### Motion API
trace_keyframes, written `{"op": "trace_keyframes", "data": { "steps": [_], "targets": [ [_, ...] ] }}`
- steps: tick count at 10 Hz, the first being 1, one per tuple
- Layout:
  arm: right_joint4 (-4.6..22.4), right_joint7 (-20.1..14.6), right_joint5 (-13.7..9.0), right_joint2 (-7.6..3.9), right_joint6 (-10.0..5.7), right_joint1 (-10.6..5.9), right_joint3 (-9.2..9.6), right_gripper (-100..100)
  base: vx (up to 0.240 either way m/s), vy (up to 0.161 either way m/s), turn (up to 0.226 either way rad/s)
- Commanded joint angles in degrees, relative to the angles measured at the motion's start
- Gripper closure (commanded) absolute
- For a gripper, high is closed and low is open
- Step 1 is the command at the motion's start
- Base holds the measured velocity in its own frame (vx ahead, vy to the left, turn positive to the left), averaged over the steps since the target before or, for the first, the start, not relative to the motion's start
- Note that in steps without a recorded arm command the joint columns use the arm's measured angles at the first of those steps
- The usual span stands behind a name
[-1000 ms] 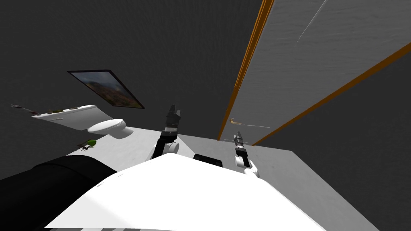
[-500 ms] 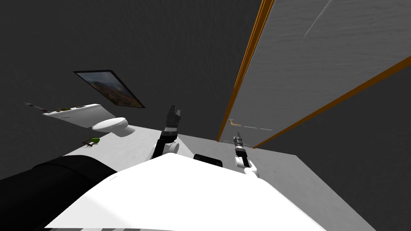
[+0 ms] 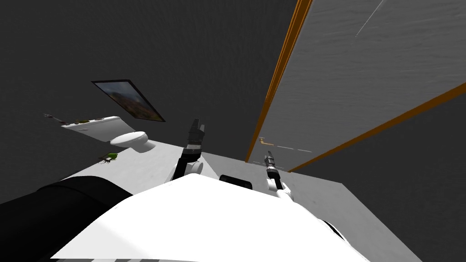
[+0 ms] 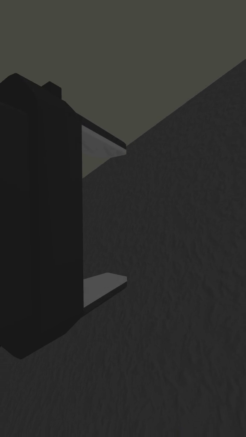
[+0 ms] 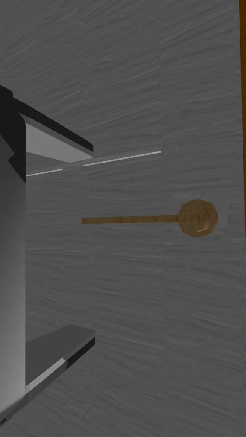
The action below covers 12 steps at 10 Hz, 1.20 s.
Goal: Pull the door open
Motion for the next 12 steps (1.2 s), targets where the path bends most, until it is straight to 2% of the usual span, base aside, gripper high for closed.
{"op": "trace_keyframes", "data": {
  "steps": [1, 2, 3, 4, 6, 7, 8, 9, 11, 12],
  "targets": [
    [1.7, -0.2, 0.0, -0.04, -0.21, -0.64, 0.00, -100, 0.085, -0.102, 0.057],
    [2.7, -0.3, 0.0, -0.11, -0.43, -1.03, 0.00, -100, 0.063, -0.081, 0.033],
    [2.3, -0.3, 0.0, -0.12, -0.32, -0.94, -0.01, -100, 0.025, -0.034, 0.010],
    [2.8, -1.1, -0.3, -1.16, -1.01, -0.38, -0.44, -100, 0.102, 0.036, 0.125],
    [2.9, -1.4, -0.5, -1.54, -1.22, -0.15, -0.60, -100, 0.130, 0.050, 0.059],
    [3.4, -2.4, -1.0, -2.90, -2.00, 0.67, -1.16, -100, 0.197, 0.082, 0.180],
    [3.4, -2.4, -1.0, -2.90, -2.00, 0.67, -1.16, -100, 0.147, 0.069, 0.083],
    [3.9, -3.6, -1.5, -4.40, -2.86, 1.58, -1.78, -100, 0.155, 0.062, 0.188],
    [3.9, -3.6, -1.5, -4.40, -2.86, 1.58, -1.78, -100, 0.096, 0.009, 0.024],
    [4.5, -5.0, -2.1, -6.22, -3.90, 2.69, -2.53, -100, 0.135, 0.015, 0.189]
  ]
}}
